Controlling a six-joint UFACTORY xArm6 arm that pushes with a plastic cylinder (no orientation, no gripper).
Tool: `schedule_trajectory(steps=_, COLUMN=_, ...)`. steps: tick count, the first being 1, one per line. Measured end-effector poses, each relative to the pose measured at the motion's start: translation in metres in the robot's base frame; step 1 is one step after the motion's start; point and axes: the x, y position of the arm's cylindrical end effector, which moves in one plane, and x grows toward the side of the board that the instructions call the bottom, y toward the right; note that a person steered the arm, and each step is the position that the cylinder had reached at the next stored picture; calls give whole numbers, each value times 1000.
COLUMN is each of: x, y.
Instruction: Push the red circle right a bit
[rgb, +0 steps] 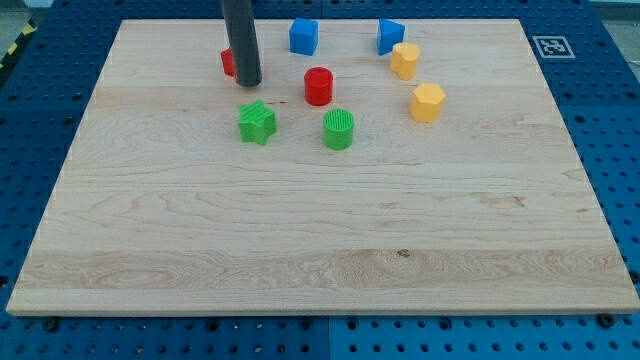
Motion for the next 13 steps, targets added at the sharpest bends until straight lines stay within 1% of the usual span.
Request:
schedule_trajectory(steps=1, x=-1, y=5)
schedule_trajectory(steps=3, x=-1, y=43)
schedule_trajectory(steps=4, x=-4, y=52)
schedule_trajectory(steps=5, x=-25, y=58)
schedule_trajectory(steps=7, x=-32, y=70)
schedule_trajectory(steps=8, x=-26, y=107)
schedule_trajectory(steps=10, x=-15, y=116)
schedule_trajectory(steps=11, x=3, y=128)
schedule_trajectory(steps=12, x=3, y=128)
schedule_trajectory(steps=13, x=13, y=127)
